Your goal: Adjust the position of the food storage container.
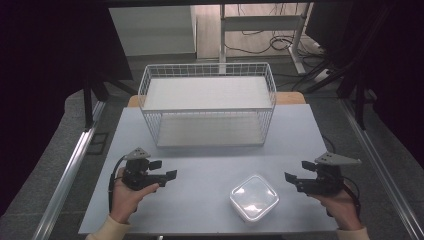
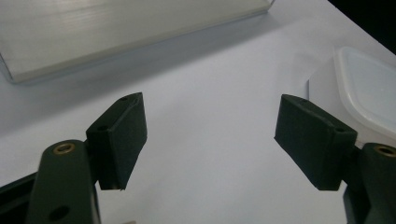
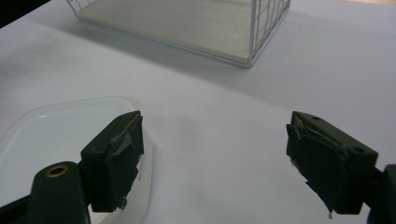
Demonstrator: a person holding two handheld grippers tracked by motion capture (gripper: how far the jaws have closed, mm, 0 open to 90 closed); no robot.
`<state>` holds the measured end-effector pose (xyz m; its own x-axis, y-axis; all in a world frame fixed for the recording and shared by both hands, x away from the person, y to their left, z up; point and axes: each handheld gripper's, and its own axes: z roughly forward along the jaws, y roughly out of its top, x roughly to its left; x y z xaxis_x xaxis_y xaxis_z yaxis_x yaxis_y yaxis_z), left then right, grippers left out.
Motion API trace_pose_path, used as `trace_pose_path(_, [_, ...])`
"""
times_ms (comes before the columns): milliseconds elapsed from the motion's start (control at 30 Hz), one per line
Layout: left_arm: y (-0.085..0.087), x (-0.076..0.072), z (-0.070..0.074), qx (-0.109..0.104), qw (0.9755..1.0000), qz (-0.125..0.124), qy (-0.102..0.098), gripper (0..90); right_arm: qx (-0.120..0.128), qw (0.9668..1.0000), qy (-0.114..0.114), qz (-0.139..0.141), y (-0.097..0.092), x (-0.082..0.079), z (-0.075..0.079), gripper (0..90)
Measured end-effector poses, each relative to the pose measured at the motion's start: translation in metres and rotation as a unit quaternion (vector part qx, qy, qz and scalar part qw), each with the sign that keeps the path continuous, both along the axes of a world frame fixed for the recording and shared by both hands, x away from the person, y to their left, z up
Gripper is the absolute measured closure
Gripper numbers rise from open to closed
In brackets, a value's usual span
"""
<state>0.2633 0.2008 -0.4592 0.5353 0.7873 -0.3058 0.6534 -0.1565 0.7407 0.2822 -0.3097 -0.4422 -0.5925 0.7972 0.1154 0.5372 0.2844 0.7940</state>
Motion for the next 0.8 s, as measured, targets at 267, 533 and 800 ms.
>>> trace_pose_path(267, [0.0004, -0.0052, 0.0034, 0.002, 1.0000, 0.005, -0.005, 25.1, 0.003, 0.9999, 0.010, -0.006, -0.0073, -0.0003, 0.0001, 21.1])
trace_pose_path(533, [-0.0003, -0.0078, 0.0016, 0.003, 0.9999, -0.009, -0.004, 25.2, -0.008, 0.9999, 0.012, -0.008, -0.0059, -0.0020, 0.0043, 23.6])
trace_pose_path(800, [0.0015, -0.0050, 0.0000, 0.004, 0.9999, -0.010, -0.002, 25.3, -0.020, 0.9995, 0.024, -0.006, -0.0036, -0.0023, 0.0033, 27.8])
